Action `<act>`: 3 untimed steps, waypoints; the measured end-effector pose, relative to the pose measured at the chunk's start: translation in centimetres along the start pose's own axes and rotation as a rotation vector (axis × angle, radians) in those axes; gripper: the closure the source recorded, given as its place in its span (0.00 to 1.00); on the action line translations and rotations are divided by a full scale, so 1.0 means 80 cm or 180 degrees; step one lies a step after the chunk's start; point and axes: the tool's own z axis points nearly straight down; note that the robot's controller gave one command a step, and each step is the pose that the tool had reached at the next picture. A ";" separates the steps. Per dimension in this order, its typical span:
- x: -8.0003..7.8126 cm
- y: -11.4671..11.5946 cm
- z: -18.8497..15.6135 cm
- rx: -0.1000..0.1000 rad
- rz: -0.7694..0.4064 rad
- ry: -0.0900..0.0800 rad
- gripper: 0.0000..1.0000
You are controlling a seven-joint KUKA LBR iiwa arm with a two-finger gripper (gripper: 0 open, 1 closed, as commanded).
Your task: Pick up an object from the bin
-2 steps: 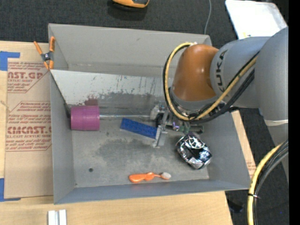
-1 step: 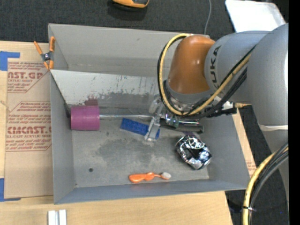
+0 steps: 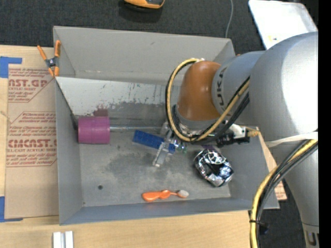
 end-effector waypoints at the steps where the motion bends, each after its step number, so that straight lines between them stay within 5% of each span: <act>1: -0.004 0.015 -0.006 -0.0029 0.0204 -0.0059 1.00; 3: -0.004 0.015 -0.011 -0.0030 0.0203 -0.0058 1.00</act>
Offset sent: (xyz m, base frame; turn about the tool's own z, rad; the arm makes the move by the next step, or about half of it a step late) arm 0.0000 0.0000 0.0000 0.0000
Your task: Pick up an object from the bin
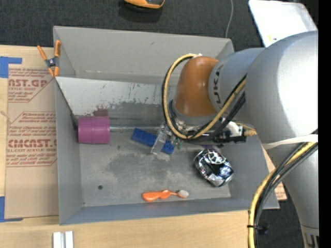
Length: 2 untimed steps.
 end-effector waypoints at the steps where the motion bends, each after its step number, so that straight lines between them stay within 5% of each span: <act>1: 0.000 0.000 -0.004 -0.0002 -0.0001 -0.0003 1.00; 2: 0.001 0.000 -0.015 -0.0001 -0.0002 0.0005 1.00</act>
Offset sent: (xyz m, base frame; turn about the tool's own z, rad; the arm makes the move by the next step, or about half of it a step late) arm 0.0004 0.0002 0.0279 -0.0004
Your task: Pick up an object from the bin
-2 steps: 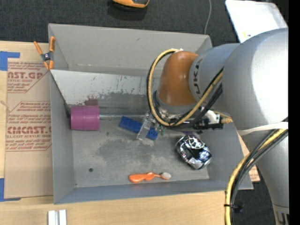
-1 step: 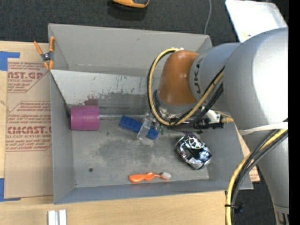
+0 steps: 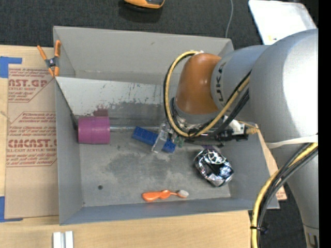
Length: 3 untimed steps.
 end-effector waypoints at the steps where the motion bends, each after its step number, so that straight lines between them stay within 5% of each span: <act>1: 0.002 0.000 -0.028 0.0008 -0.0001 0.0018 1.00; 3: -0.002 0.002 -0.071 -0.0010 -0.0006 -0.0012 1.00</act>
Offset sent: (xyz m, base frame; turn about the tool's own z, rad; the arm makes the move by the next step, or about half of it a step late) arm -0.0014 0.0002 0.0418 -0.0002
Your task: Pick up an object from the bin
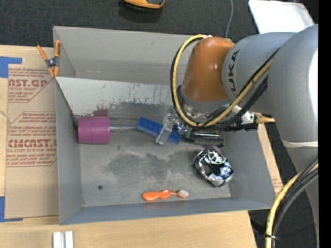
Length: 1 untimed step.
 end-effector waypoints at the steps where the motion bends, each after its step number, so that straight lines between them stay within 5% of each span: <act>1: 0.002 -0.001 -0.021 0.0014 -0.0001 0.0029 1.00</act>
Offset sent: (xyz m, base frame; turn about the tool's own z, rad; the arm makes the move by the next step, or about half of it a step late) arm -0.0020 -0.0001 0.0987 0.0002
